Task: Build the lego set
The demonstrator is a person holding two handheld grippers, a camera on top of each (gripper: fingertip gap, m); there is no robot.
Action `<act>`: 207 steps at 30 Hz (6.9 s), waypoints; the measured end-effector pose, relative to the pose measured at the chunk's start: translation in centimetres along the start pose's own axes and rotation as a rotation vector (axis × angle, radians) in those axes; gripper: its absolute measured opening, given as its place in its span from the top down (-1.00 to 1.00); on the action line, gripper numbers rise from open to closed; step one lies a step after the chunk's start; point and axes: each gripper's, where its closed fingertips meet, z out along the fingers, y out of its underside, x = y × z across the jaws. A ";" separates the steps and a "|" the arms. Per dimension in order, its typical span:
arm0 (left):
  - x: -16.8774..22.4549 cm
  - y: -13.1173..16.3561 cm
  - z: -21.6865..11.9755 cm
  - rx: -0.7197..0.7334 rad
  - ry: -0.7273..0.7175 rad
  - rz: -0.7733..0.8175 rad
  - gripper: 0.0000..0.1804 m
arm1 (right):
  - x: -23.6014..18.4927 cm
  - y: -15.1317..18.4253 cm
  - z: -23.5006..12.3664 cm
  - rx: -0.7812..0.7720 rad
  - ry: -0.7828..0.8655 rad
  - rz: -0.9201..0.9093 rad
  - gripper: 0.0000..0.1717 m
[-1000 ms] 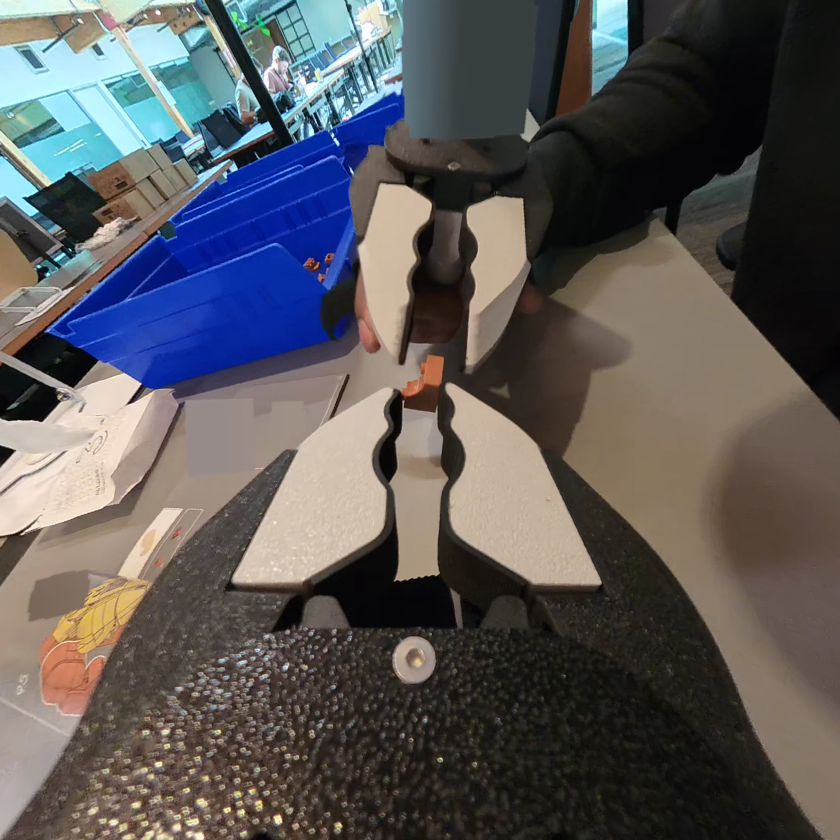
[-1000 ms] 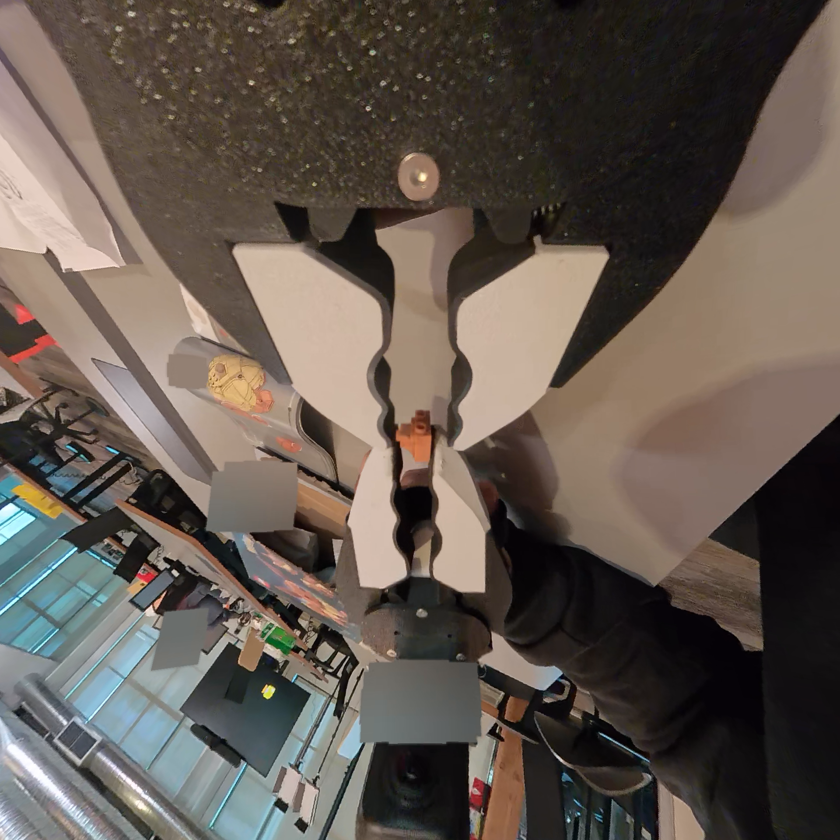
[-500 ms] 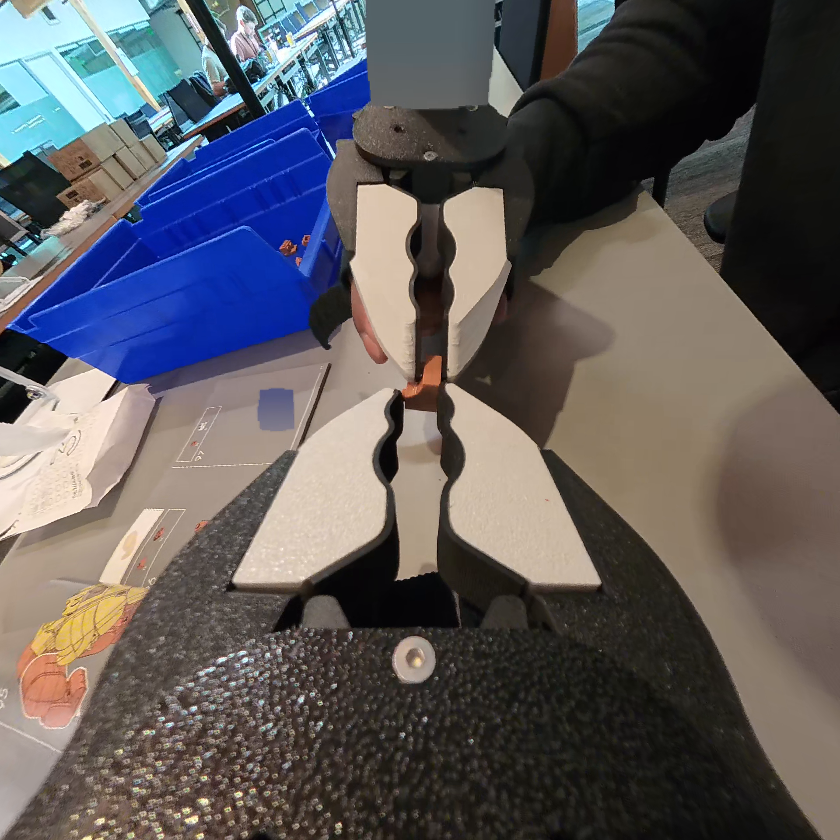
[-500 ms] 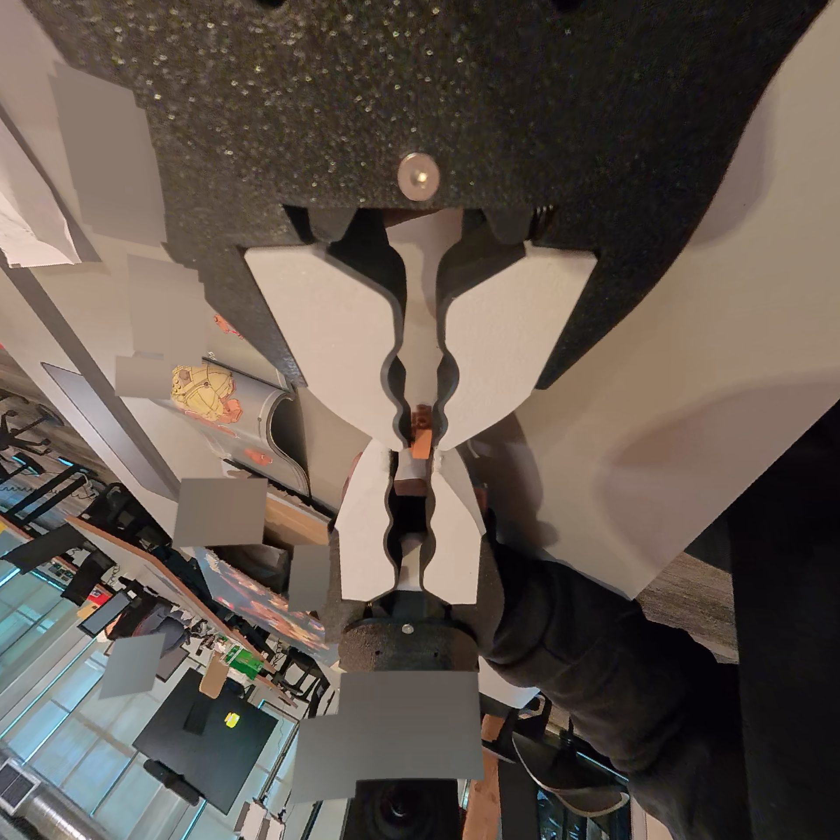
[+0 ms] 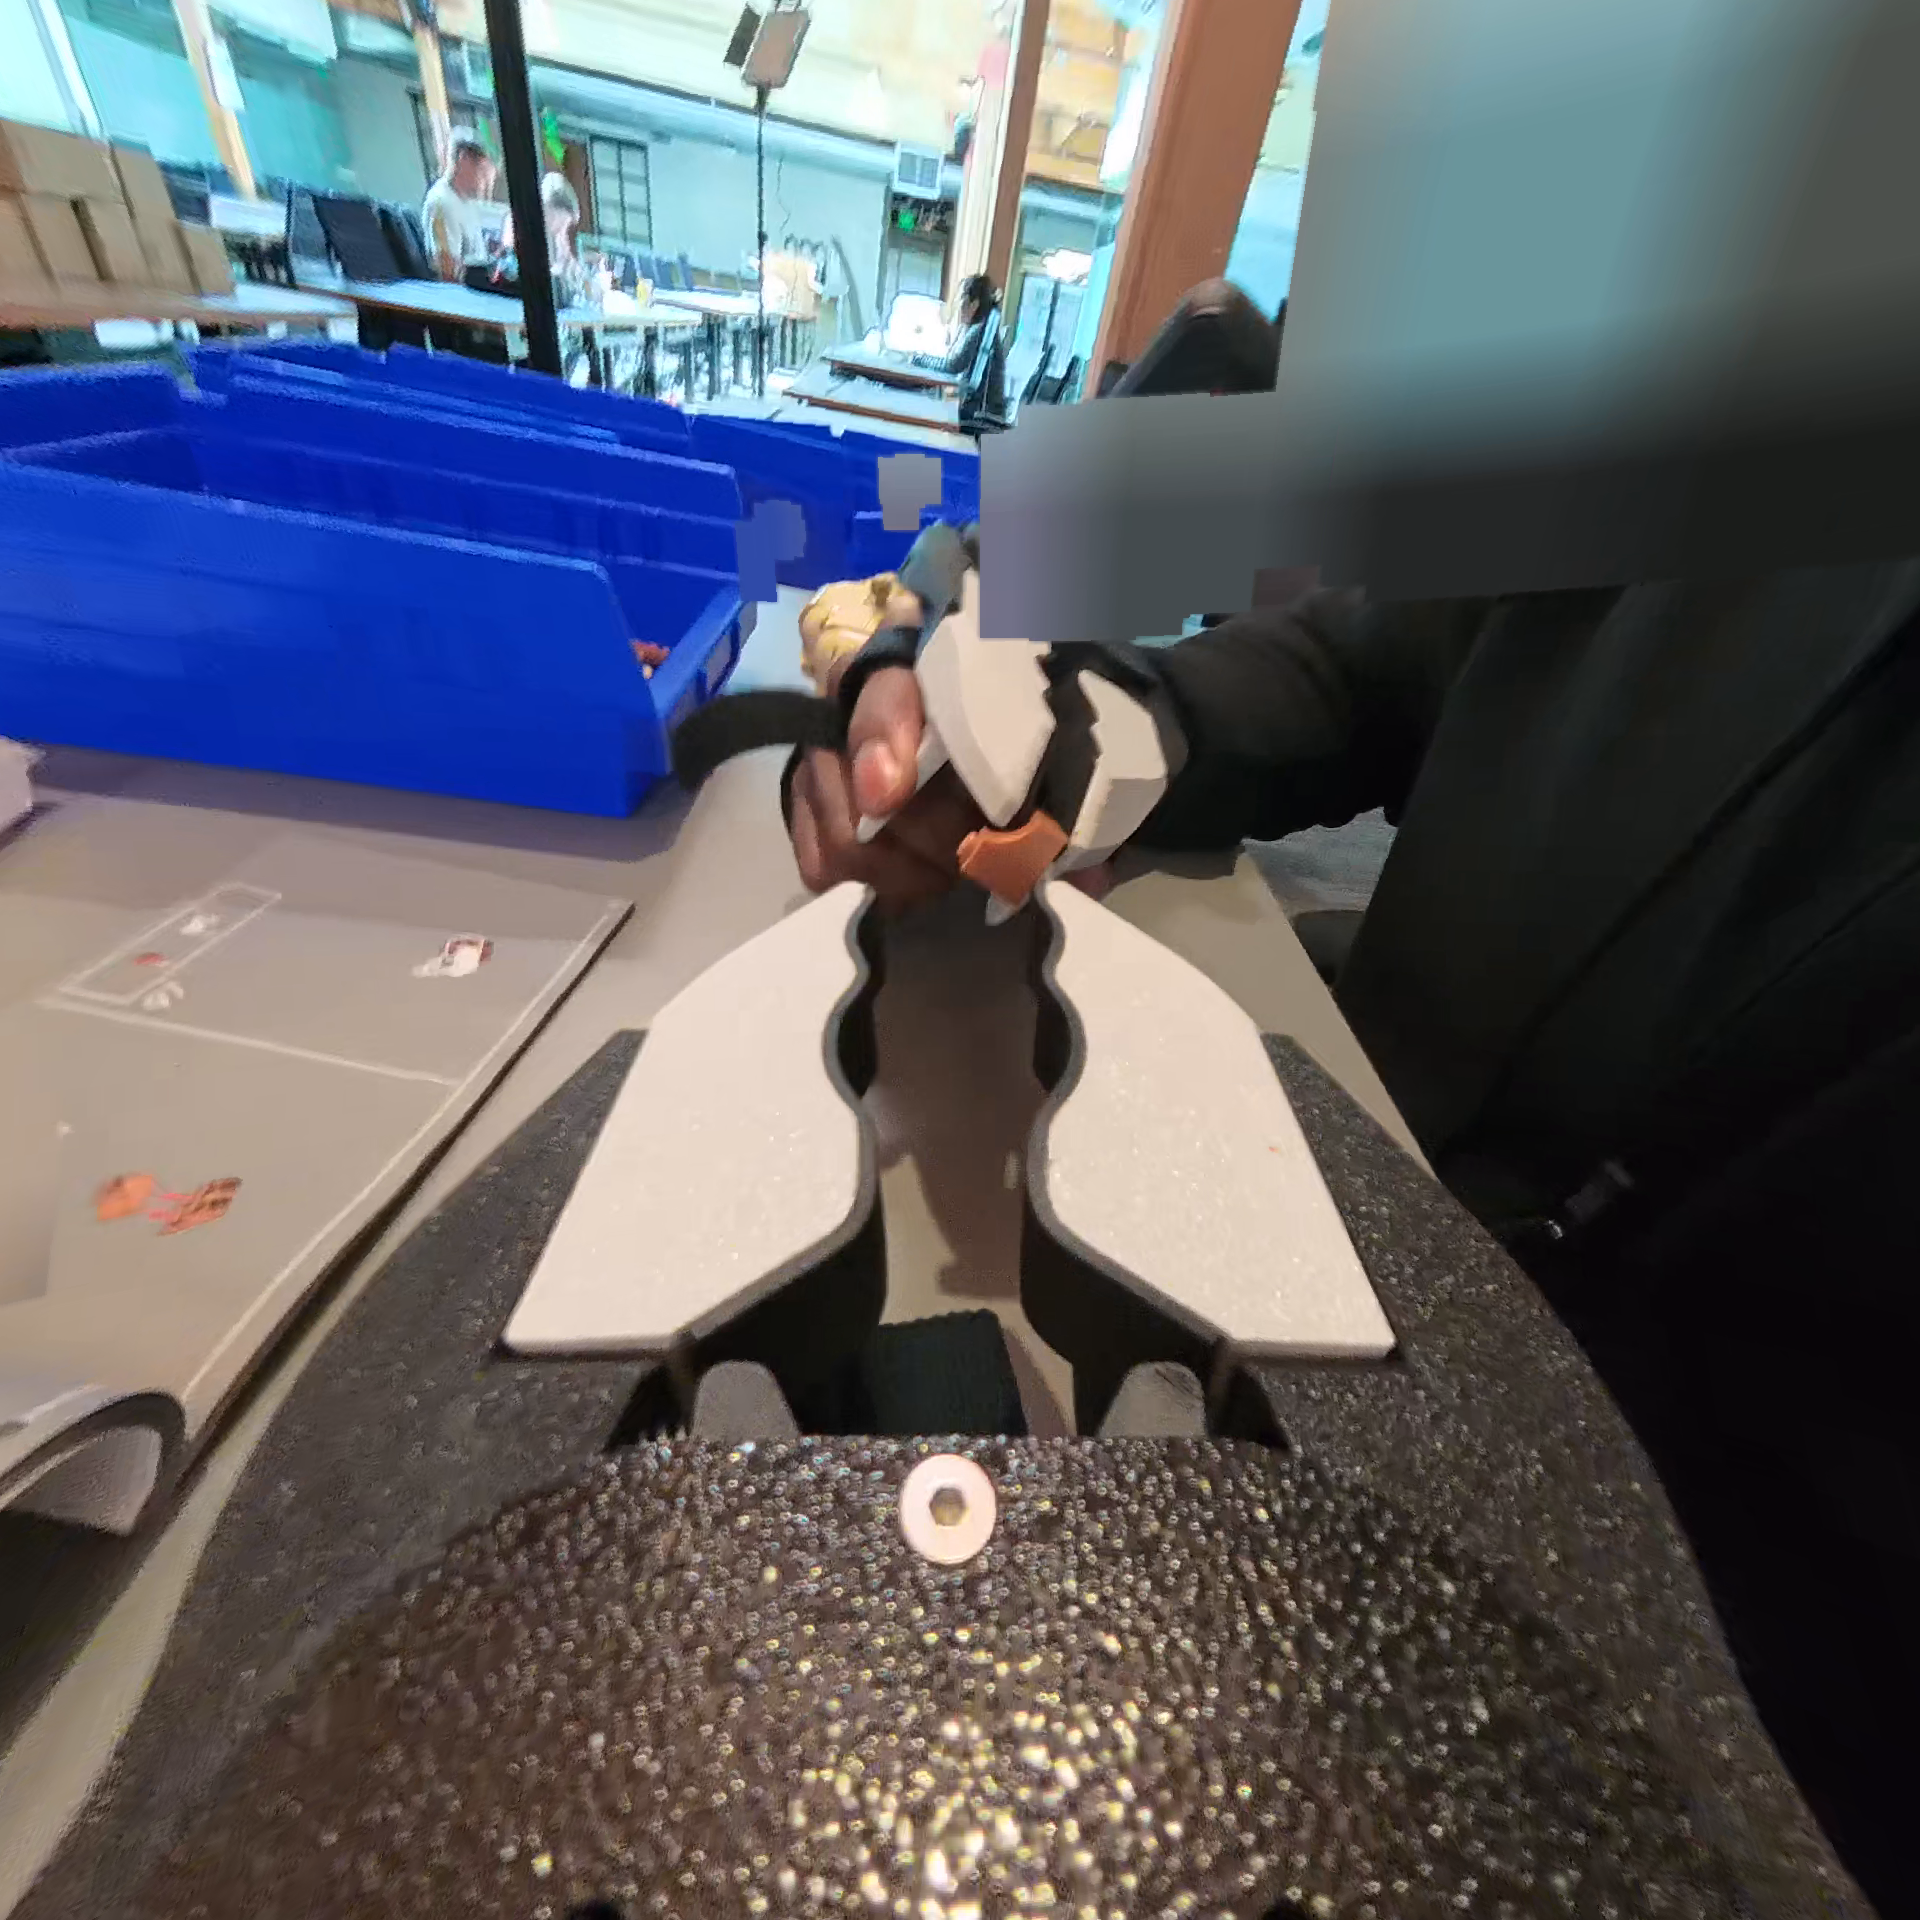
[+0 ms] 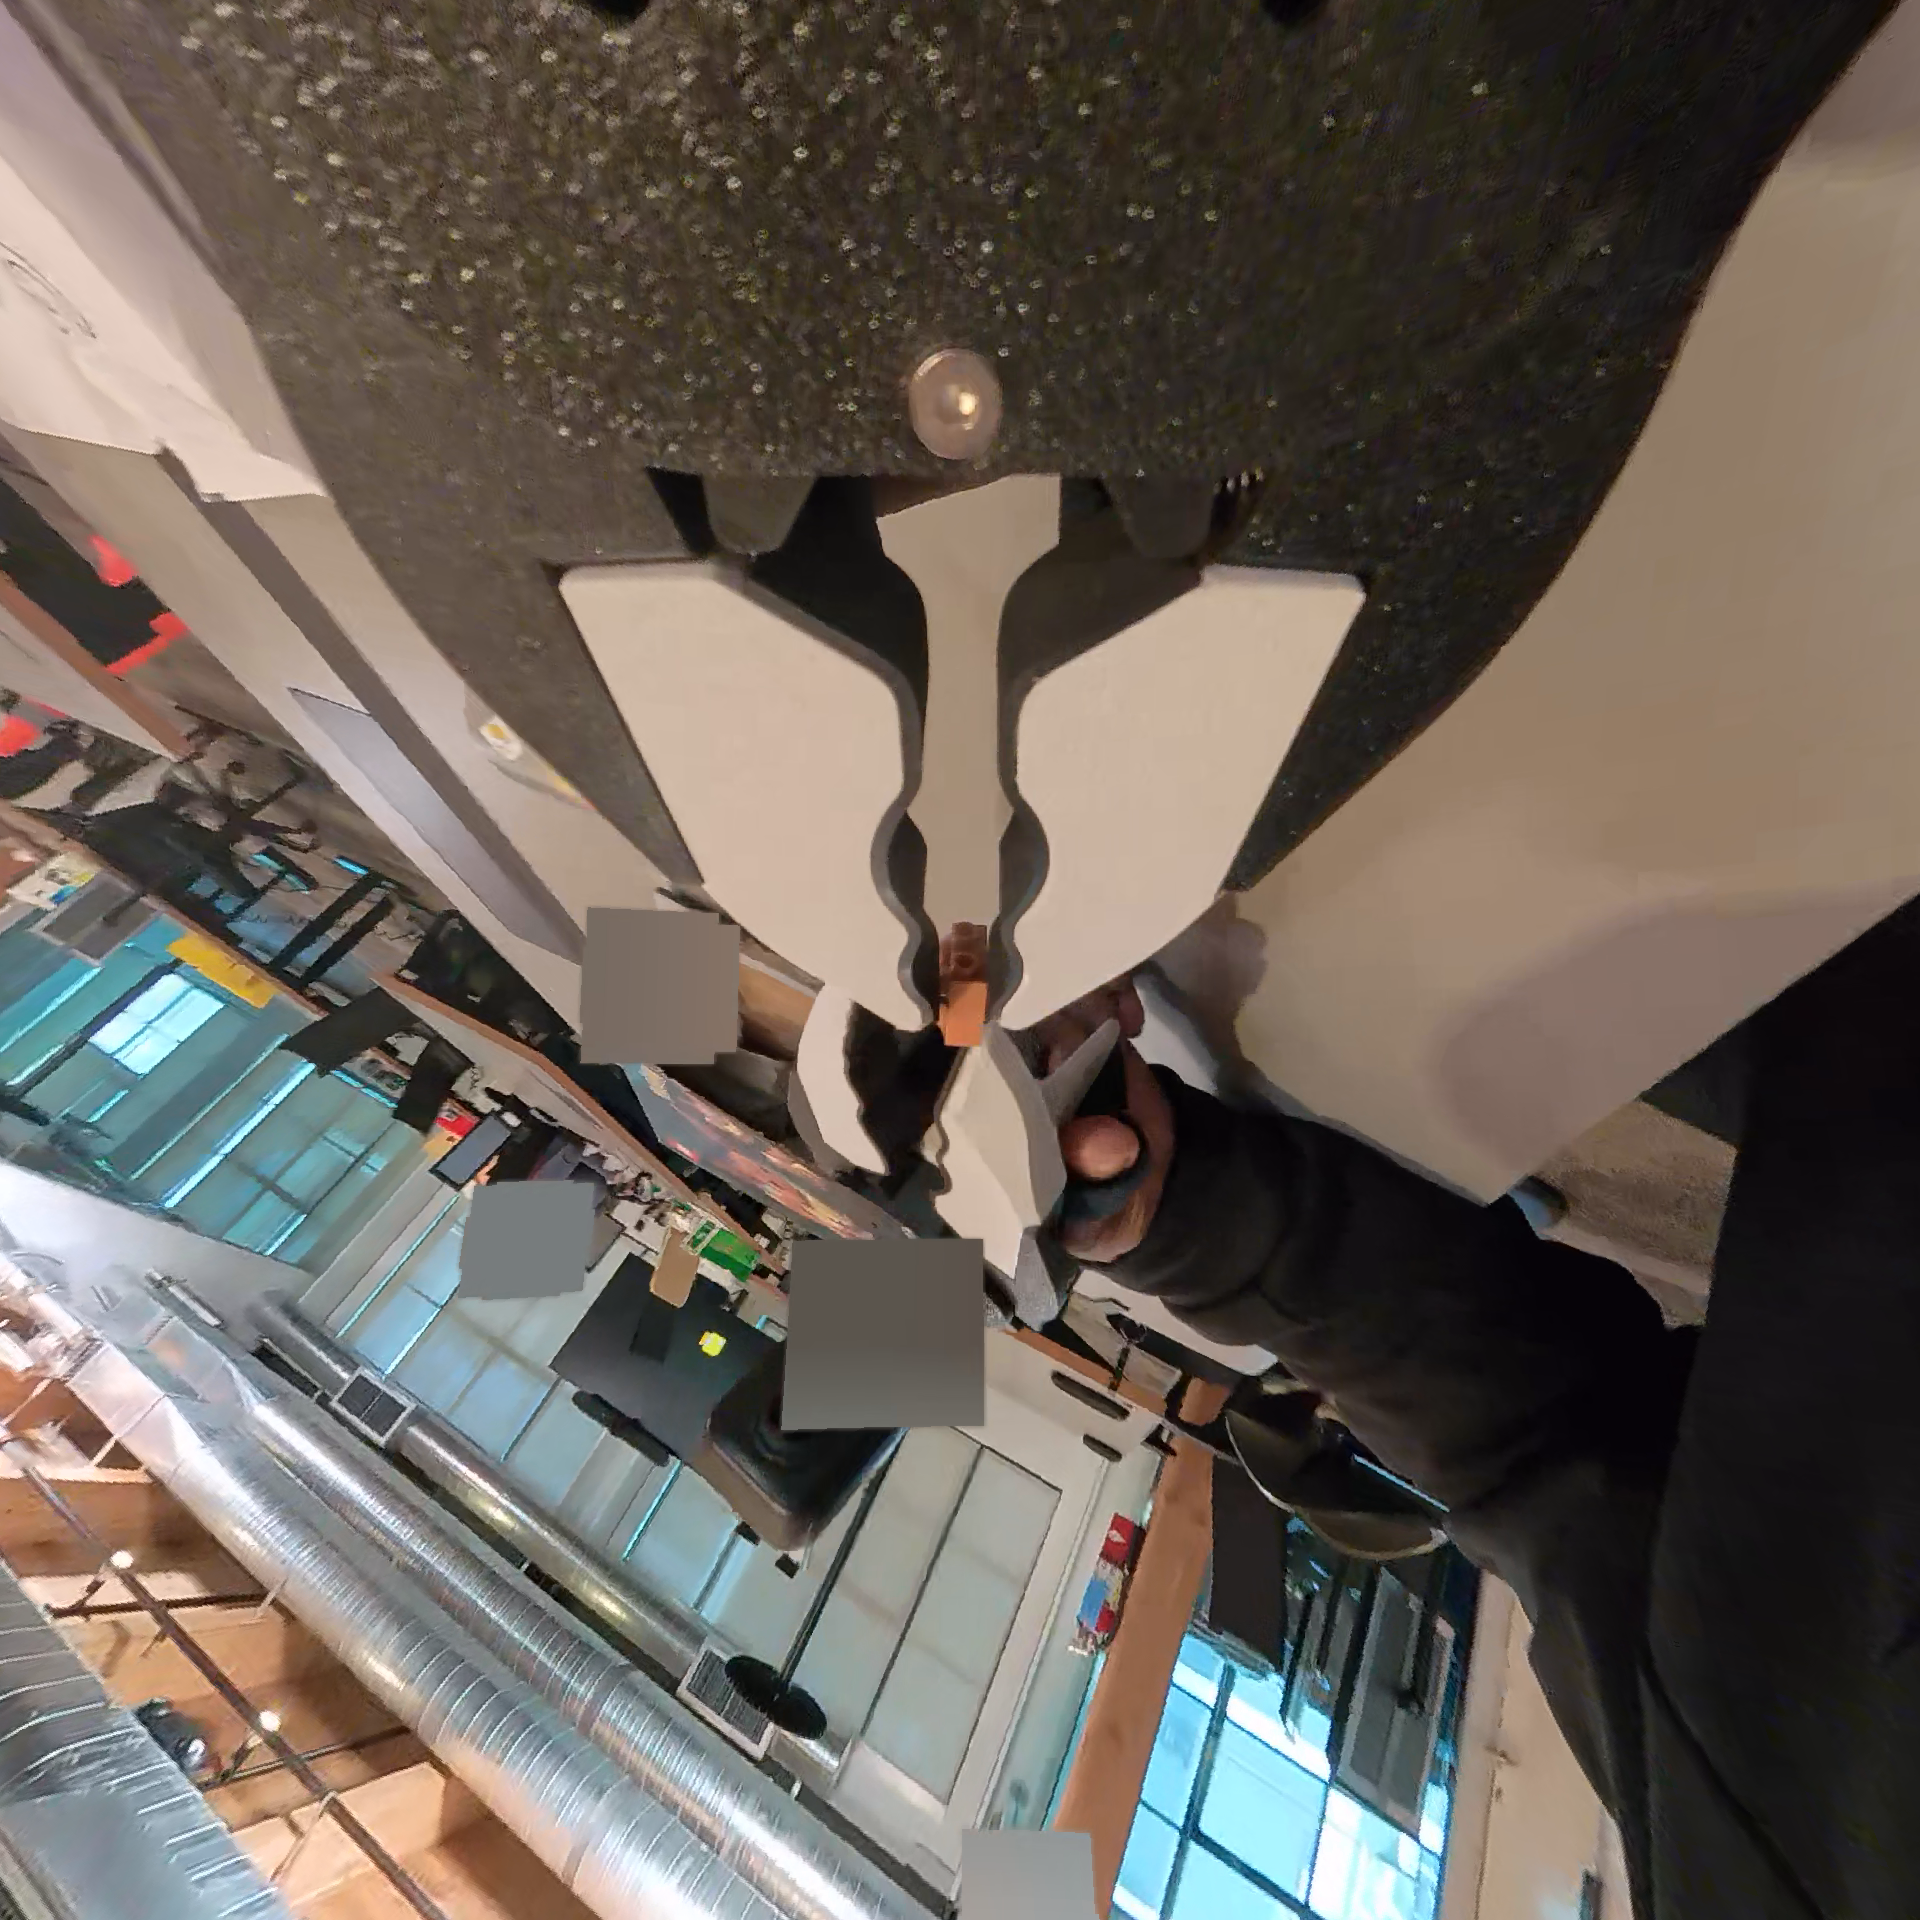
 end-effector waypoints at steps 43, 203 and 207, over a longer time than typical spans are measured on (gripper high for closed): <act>-1.1 2.4 1.1 -0.106 -0.019 -0.260 0.79 | 0.0 3.9 0.9 -0.232 0.072 -0.230 0.91; -9.0 4.1 -3.9 -0.330 -0.529 0.226 0.95 | 21.5 22.8 -32.1 -2.004 -0.595 -0.103 0.78; -8.9 4.1 -3.9 -0.322 -0.523 0.225 0.95 | 21.7 23.0 -32.3 -2.015 -0.576 -0.090 0.86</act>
